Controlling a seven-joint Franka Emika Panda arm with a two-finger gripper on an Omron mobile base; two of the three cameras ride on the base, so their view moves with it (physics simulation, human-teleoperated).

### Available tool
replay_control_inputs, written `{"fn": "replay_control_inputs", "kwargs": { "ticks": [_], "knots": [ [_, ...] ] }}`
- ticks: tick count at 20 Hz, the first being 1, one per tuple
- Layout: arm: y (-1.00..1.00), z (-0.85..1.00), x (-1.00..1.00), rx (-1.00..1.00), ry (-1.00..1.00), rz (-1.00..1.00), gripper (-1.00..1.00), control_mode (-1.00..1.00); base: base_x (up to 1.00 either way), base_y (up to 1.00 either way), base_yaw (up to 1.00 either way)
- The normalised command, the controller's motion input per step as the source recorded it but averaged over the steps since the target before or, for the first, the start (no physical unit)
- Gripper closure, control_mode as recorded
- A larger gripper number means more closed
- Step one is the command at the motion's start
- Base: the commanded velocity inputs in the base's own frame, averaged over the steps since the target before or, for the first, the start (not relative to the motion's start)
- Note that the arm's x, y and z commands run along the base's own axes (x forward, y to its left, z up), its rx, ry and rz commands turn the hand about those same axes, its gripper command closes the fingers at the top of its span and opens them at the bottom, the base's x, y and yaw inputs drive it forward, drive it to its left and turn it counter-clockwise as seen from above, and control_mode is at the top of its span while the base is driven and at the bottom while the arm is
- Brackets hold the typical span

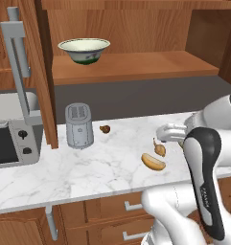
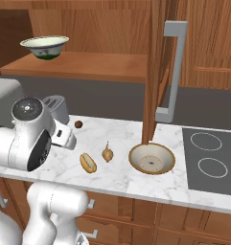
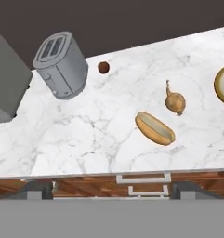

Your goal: Pick both bowls and place them on the counter. Then place the onion in one bowl and place the hotdog bun in the other bowl.

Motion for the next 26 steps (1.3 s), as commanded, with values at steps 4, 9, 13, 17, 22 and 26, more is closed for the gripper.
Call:
{"fn": "replay_control_inputs", "kwargs": {
  "ticks": [4,9,13,17,22,26],
  "knots": [
    [0.08,0.60,0.00,0.31,-0.11,0.00,-1.00,-1.00,0.00,0.00,0.00],
    [0.46,0.69,0.00,0.27,-0.09,-0.07,-1.00,-1.00,0.00,0.00,0.00],
    [0.34,0.73,0.01,0.25,-0.01,-0.08,-1.00,-1.00,0.00,0.00,0.00],
    [0.25,0.63,0.12,0.20,0.00,-0.08,-1.00,-1.00,0.00,0.00,0.00],
    [0.14,0.39,0.42,0.16,0.00,-0.09,-1.00,-1.00,0.00,0.00,0.00],
    [0.18,0.21,0.57,0.12,0.00,-0.07,-1.00,-1.00,0.00,0.00,0.00]
  ]
}}
